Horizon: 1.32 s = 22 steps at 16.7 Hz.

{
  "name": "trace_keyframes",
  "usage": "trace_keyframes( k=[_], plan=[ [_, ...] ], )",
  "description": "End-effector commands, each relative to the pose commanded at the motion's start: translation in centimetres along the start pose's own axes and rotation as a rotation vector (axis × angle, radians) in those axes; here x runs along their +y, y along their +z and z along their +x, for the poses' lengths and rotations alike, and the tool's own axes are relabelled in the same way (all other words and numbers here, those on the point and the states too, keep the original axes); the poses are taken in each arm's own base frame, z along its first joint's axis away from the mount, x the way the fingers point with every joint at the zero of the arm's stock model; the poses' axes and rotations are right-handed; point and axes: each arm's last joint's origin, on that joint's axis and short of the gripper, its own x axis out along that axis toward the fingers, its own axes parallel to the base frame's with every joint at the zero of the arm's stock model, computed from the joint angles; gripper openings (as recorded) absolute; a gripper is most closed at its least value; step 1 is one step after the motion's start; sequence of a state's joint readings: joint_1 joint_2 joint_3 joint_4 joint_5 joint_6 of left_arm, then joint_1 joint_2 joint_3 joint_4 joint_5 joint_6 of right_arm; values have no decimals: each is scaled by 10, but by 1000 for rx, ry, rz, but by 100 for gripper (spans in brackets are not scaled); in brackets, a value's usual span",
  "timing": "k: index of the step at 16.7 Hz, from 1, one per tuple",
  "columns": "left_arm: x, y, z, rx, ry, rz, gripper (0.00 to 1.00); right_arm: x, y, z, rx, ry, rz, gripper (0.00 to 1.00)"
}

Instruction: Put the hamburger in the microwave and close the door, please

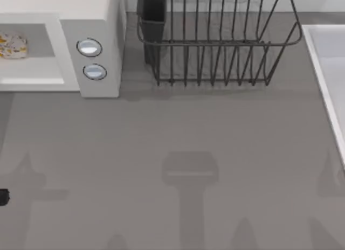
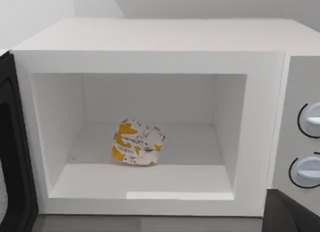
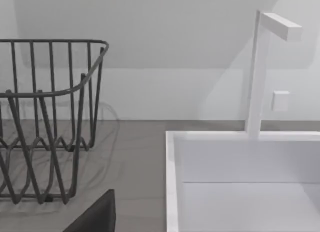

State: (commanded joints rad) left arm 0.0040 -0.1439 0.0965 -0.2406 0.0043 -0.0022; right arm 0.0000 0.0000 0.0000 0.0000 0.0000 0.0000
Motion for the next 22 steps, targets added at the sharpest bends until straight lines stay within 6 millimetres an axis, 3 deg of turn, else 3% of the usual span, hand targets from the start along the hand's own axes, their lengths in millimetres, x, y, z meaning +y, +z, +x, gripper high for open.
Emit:
trace_keyframes(
  k=[5, 13, 22],
  plan=[
    [0, 0, 0, 4, -1, 0, 0, 0, 0, 0, 0, 0, 0, 100],
    [0, 26, 13, 4, 0, 0, 0, 0, 0, 0, 0, 0, 0, 100],
    [-8, 30, 17, 10, 9, 1, 0, 0, 0, 0, 0, 0, 0, 100]
  ],
)
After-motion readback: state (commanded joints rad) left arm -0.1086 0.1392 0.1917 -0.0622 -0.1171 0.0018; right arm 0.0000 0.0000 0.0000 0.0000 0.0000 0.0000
